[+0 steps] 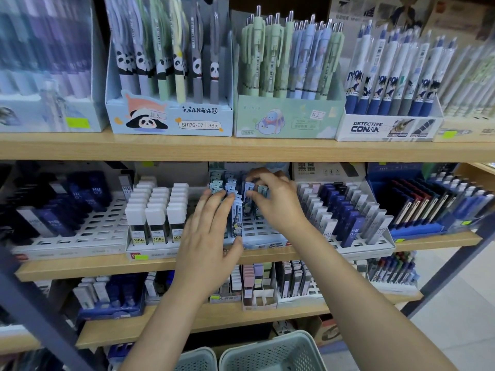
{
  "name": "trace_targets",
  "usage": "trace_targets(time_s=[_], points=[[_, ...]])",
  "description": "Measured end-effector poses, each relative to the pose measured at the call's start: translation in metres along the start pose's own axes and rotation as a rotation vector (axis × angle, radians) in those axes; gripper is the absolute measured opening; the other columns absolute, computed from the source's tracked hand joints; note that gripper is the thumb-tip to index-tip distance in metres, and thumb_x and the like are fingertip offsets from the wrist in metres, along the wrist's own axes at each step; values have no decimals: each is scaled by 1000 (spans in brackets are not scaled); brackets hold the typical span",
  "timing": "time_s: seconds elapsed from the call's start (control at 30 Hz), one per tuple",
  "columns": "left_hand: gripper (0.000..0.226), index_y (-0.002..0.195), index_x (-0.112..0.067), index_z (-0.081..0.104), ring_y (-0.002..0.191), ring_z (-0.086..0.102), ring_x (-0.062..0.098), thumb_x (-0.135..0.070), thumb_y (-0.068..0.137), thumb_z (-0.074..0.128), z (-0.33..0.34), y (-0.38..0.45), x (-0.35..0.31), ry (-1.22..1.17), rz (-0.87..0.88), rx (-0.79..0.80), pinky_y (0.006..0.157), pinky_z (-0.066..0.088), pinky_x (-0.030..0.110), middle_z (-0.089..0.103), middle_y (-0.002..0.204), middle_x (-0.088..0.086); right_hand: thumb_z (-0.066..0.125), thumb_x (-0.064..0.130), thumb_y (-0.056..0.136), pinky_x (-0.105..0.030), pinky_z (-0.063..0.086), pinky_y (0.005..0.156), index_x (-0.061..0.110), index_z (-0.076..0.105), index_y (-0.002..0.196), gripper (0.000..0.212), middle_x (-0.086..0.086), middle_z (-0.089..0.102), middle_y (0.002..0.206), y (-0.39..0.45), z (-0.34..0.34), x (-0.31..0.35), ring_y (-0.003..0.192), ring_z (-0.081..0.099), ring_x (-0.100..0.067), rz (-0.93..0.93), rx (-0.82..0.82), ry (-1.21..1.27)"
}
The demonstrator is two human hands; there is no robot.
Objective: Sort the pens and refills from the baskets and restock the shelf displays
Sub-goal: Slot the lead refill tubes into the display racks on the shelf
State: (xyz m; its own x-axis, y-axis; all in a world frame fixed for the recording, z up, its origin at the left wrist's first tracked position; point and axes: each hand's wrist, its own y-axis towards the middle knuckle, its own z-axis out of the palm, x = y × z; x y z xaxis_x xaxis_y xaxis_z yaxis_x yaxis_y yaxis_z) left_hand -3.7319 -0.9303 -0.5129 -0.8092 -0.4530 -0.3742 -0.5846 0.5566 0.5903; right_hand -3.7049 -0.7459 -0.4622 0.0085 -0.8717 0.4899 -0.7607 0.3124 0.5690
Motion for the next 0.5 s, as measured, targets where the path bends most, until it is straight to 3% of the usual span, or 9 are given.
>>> trace_targets(time_s=[0.17, 0.33, 0.5], points=[[76, 158, -22, 22, 155, 1, 13, -29, 93, 61, -1, 0, -1, -6, -7, 10, 123, 13, 41, 16, 164, -7, 68, 23, 93, -28, 24, 86, 20, 70, 112, 19, 6, 71, 112, -2, 7, -4, 108, 57, -25, -25, -51, -14], [75, 157, -21, 23, 155, 3, 15, -29, 93, 61, -2, 0, -2, -3, -9, 7, 122, 12, 40, 17, 164, -6, 66, 24, 94, -39, 34, 90, 16, 70, 110, 18, 0, 73, 106, 1, 5, 1, 105, 60, -30, -62, -46, -98], [74, 157, -20, 24, 155, 5, 17, -29, 93, 60, -1, 0, -1, 8, -5, 20, 124, 15, 42, 20, 164, -4, 65, 22, 93, -42, 37, 82, 14, 68, 105, 14, -7, 70, 95, 1, 3, 0, 98, 59, -33, -140, -62, -215]])
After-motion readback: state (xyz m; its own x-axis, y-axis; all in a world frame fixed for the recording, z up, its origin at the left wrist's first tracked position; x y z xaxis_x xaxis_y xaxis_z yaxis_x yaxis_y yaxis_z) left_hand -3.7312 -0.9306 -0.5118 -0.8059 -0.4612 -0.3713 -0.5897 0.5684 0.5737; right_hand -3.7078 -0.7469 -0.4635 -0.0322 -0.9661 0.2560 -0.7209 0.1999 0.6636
